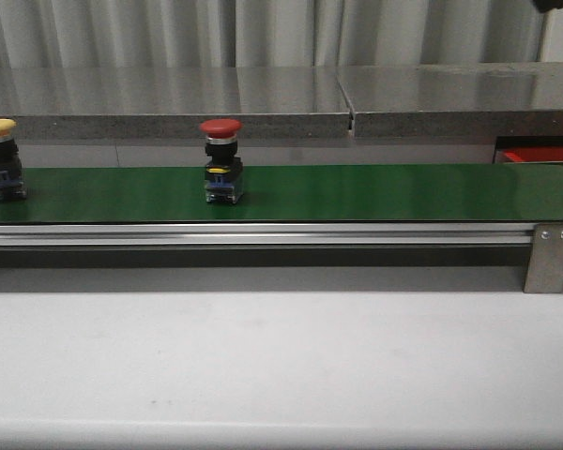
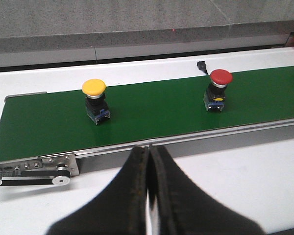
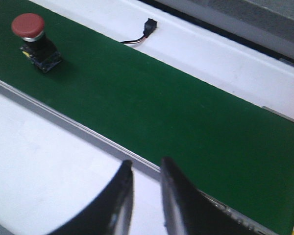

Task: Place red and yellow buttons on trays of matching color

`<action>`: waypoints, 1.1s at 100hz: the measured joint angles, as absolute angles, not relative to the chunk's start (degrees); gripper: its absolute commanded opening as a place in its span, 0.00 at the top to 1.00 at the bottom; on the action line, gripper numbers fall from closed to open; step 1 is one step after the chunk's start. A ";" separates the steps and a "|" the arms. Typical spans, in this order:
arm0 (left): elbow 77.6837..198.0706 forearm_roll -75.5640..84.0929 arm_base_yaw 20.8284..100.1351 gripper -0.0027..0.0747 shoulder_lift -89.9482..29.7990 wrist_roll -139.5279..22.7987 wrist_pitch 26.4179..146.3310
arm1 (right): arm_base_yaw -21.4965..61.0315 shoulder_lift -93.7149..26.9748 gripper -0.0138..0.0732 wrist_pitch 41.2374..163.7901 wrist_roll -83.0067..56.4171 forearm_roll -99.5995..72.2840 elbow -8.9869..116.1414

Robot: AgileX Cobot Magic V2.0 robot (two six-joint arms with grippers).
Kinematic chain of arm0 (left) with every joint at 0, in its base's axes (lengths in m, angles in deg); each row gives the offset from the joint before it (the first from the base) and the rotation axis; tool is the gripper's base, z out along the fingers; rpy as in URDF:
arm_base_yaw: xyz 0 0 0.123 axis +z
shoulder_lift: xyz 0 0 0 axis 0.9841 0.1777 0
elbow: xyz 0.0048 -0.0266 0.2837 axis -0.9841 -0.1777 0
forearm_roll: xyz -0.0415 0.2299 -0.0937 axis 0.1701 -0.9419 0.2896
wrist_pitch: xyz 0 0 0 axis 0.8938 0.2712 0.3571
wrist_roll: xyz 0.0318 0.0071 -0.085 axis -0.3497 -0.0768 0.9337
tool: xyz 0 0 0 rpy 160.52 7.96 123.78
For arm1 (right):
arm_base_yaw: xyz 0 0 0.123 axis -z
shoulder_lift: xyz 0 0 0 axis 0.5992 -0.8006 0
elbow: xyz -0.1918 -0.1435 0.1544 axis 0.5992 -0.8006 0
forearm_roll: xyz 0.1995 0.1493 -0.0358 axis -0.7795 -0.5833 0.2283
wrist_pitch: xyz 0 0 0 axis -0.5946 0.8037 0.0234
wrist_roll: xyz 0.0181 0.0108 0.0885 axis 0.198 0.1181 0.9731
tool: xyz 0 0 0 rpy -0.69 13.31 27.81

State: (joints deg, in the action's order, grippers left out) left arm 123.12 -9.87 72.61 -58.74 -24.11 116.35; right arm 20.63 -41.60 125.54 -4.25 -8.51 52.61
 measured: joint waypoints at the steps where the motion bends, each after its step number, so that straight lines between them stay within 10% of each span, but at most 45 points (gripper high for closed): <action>1: 123.12 -9.87 72.61 0.99 -58.74 -24.11 116.35 | 20.39 -42.38 0.30 125.95 -4.25 -8.51 53.38; 12: 123.12 -9.87 72.61 0.99 -58.74 -24.11 116.35 | 18.86 -48.23 0.17 129.33 -4.25 -9.82 59.04; 110: 123.12 -9.96 72.61 0.99 -58.74 -24.11 116.47 | 13.84 -80.81 0.17 143.06 -4.12 -13.02 90.60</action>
